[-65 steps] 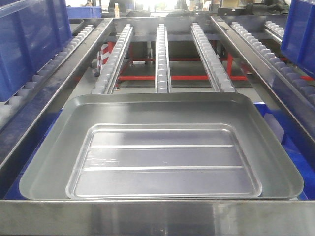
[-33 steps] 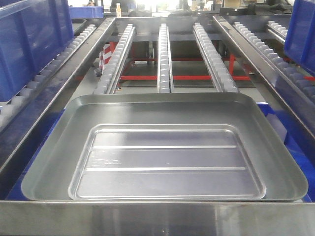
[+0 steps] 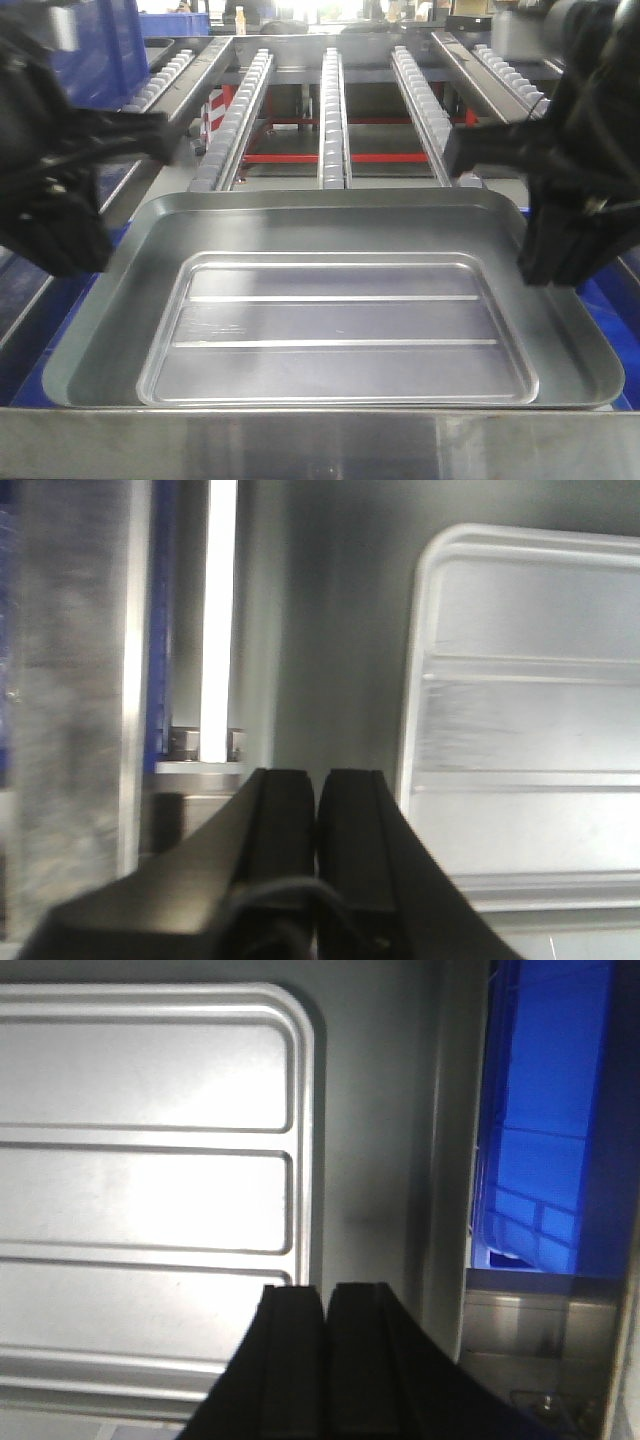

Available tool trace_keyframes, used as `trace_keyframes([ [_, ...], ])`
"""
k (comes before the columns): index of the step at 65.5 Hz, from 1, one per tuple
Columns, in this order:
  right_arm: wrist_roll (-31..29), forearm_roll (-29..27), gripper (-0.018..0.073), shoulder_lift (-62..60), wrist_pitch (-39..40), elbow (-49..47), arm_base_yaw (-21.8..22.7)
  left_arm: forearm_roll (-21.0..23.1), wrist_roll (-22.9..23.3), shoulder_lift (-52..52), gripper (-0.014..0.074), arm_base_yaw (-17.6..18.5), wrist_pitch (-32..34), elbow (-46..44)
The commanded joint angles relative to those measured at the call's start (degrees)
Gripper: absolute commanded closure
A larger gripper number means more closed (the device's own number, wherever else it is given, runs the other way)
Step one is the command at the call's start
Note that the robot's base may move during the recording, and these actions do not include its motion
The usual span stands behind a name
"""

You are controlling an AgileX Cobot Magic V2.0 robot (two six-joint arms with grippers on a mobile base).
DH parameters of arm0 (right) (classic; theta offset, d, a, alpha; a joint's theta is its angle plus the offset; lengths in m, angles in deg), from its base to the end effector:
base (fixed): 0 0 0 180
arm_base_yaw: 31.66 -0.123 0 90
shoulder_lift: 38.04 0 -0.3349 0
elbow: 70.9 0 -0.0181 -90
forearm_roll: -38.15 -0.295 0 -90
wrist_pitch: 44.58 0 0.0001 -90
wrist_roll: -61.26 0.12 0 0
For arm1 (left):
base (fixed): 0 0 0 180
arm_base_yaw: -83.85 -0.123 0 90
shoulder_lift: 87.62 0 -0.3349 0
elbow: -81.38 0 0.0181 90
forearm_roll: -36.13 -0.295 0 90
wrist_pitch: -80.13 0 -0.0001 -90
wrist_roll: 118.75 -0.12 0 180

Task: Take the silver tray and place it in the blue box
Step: 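Lower both grippers, open, onto the tray's side rims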

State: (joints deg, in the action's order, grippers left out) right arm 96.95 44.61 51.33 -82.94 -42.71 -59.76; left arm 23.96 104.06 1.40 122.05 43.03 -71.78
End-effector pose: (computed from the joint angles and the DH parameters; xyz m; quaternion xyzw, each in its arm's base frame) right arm 0.2821 0.1411 0.2283 0.0288 0.9767 0.0732 0.1998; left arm 0.2631 -0.1876 0.2400 0.0283 0.9687 -0.0887 0.2300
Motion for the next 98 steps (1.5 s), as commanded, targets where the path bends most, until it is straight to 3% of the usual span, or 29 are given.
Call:
trace_keyframes([
  [1, 0.57, 0.1, 0.0501, 0.53, 2.69, -1.99, -0.04, -0.14, 0.92, 0.51, 0.0602, 0.71, 1.45, -2.72],
  [44, 0.47, 0.09, 0.0497, 1.85, 4.75, -1.99, -0.04, 0.13, 0.68, 1.98, 0.0602, 1.28, 3.25, -3.15],
  [51, 0.47, 0.09, 0.0412, 1.85, 4.75, -1.99, -0.04, 0.36, 0.68, 1.98, 0.0594, 1.28, 2.71, -3.15],
  [61, 0.47, 0.09, 0.0173, 1.85, 4.79, -1.99, -0.04, 0.36, 0.68, 2.23, 0.035, 1.28, 1.6, -3.15],
  [64, 0.47, 0.09, 0.0144, 1.85, 4.92, -1.99, -0.04, 0.64, 0.78, 2.23, 0.0263, 1.28, 1.72, -3.24],
  [68, 0.47, 0.09, 0.0131, 1.85, 5.55, -1.99, -0.04, 1.05, 1.05, 2.53, 0.0215, 1.28, 2.41, -3.28],
  [98, 0.47, 0.47, 0.0132, 2.88, 9.42, -1.99, -0.04, 2.59, 1.05, 5.69, 0.0311, 1.38, 7.51, -3.37],
])
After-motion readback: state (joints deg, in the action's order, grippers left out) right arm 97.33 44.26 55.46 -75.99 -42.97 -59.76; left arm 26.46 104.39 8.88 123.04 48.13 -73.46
